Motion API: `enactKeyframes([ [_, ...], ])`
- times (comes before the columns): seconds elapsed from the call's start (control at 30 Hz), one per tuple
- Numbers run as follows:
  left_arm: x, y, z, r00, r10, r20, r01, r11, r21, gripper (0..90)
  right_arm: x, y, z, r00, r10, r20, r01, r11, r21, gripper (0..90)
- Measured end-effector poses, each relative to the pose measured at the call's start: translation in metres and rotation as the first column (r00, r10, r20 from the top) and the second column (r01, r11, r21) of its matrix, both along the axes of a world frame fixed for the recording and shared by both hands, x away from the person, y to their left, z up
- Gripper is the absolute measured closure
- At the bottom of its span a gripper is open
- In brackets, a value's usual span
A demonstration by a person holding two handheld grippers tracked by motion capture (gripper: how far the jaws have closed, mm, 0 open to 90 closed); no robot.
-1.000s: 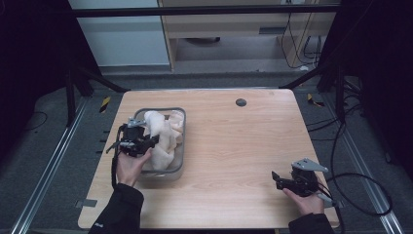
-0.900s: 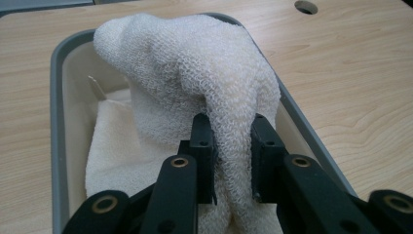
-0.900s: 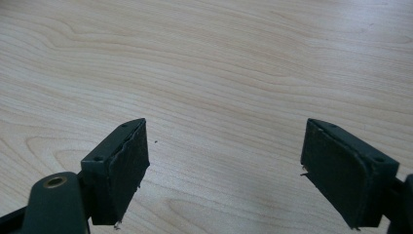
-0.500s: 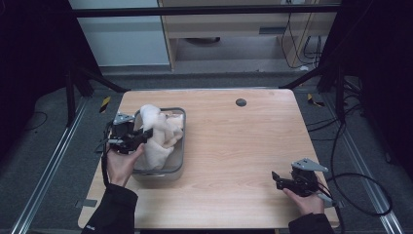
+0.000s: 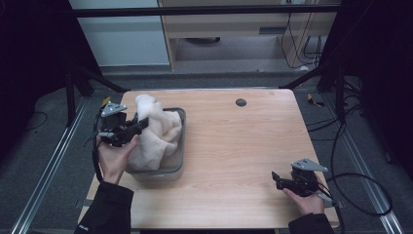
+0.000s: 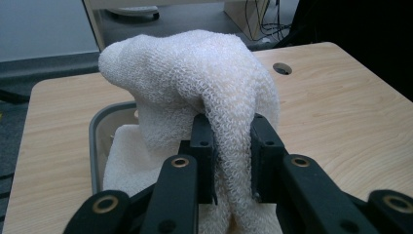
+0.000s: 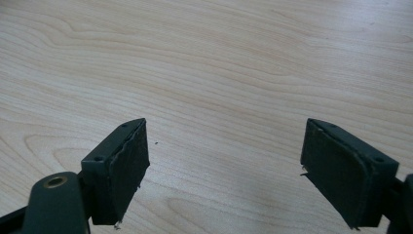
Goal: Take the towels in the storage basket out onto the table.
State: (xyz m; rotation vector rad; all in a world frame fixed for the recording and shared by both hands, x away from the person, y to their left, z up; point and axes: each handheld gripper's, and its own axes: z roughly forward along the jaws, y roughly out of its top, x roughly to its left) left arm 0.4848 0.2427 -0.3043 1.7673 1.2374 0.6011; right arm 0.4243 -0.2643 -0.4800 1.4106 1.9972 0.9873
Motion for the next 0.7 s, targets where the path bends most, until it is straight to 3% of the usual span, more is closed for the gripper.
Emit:
enactKeyframes([
  [0.7, -0.017, 0.009, 0.048, 0.9954, 0.002, 0.096, 0.0, 0.9997, -0.026, 75.1, 0.0, 0.0, 0.0, 1.0, -0.002, 0.001, 0.002, 1.0, -0.008, 17.6],
])
